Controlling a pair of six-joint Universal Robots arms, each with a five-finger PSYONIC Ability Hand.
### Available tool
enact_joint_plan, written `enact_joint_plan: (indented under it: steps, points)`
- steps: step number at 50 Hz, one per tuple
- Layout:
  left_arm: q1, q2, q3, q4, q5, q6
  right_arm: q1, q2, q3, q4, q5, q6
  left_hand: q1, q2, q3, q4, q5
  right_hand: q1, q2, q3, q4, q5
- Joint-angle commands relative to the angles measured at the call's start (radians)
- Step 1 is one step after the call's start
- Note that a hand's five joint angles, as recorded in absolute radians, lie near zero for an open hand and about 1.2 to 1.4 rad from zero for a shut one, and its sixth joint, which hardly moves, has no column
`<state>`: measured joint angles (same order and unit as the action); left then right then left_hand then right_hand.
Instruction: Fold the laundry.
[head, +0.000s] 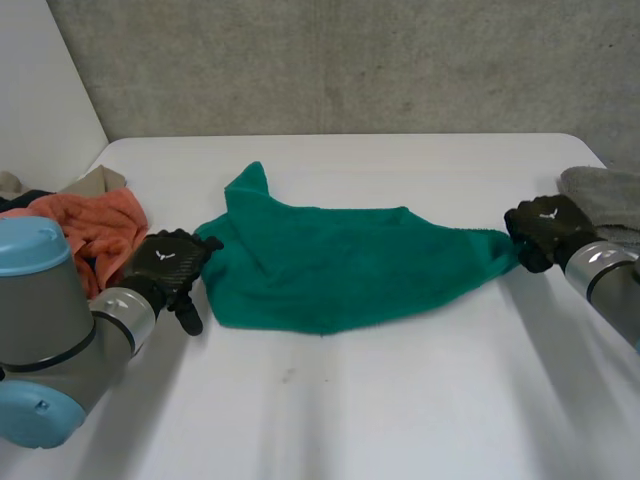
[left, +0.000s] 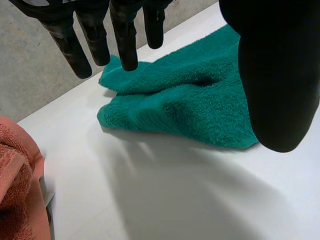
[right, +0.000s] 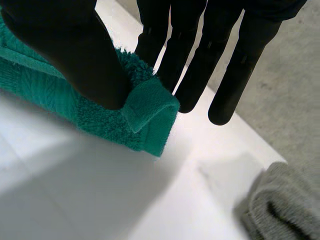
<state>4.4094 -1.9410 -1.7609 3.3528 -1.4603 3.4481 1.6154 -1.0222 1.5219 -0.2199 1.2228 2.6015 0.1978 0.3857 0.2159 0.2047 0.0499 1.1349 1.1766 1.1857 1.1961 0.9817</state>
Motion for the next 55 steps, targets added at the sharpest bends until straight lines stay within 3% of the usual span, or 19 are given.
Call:
enact_joint_plan:
  steps: [1, 9, 13, 16, 17, 18, 24, 33, 38, 46, 55]
  points:
    - [0.01, -0.09, 0.075, 0.004, 0.001, 0.037, -0.003, -0.14, 0.052, 0.082, -0.025, 0.003, -0.023, -0.211, -0.041, -0.03, -0.05, 0.261, 0.22, 0.211, 0.2, 0.24]
    - [-0.008, -0.217, 0.187, -0.006, 0.006, 0.071, -0.009, -0.228, 0.099, 0.114, -0.062, 0.003, 0.048, -0.14, 0.03, 0.041, 0.021, 0.261, 0.22, 0.211, 0.2, 0.24]
    - [-0.022, -0.28, 0.244, -0.007, 0.02, 0.062, -0.009, -0.234, 0.109, 0.114, -0.057, -0.003, 0.229, 0.042, 0.211, 0.223, 0.203, 0.261, 0.22, 0.211, 0.2, 0.24]
    - [-0.042, -0.323, 0.288, -0.006, 0.017, 0.065, -0.015, -0.23, 0.107, 0.113, -0.055, -0.003, 0.575, 0.387, 0.557, 0.568, 0.549, 0.261, 0.22, 0.211, 0.2, 0.24]
    - [-0.048, -0.337, 0.307, 0.002, 0.005, 0.066, -0.023, -0.228, 0.104, 0.111, -0.055, -0.001, 0.995, 0.807, 0.977, 0.988, 0.968, 0.261, 0.22, 0.211, 0.2, 0.24]
    - [-0.048, -0.337, 0.314, 0.005, -0.003, 0.066, -0.028, -0.228, 0.103, 0.111, -0.055, 0.0, 1.179, 0.991, 1.161, 1.172, 1.153, 0.261, 0.22, 0.211, 0.2, 0.24]
    - [-0.053, -0.175, 0.287, 0.019, -0.142, 0.027, -0.069, -0.243, 0.057, 0.132, -0.042, -0.003, 1.198, 1.011, 1.18, 1.192, 1.172, 0.261, 0.22, 0.211, 0.2, 0.24]
    - [-0.094, 0.275, 0.225, -0.013, -0.137, -0.092, -0.147, -0.38, -0.121, 0.338, -0.029, -0.004, 1.198, 1.011, 1.18, 1.192, 1.172, 0.261, 0.22, 0.211, 0.2, 0.24]
    - [-0.09, 0.408, 0.303, -0.155, -0.13, -0.077, -0.173, -0.453, -0.245, 0.439, -0.037, -0.006, 1.198, 1.011, 1.18, 1.192, 1.172, 0.261, 0.22, 0.211, 0.2, 0.24]
    - [-0.056, 0.302, 0.441, -0.427, -0.103, -0.044, -0.145, -0.42, -0.293, 0.534, -0.052, -0.052, 1.198, 1.011, 1.18, 1.192, 1.172, 0.261, 0.22, 0.211, 0.2, 0.24]
    - [-0.038, -0.056, 0.578, -0.441, -0.106, -0.015, -0.014, -0.164, -0.308, 0.482, 0.03, -0.115, 1.198, 1.011, 1.18, 1.192, 1.172, 0.261, 0.22, 0.211, 0.2, 0.24]
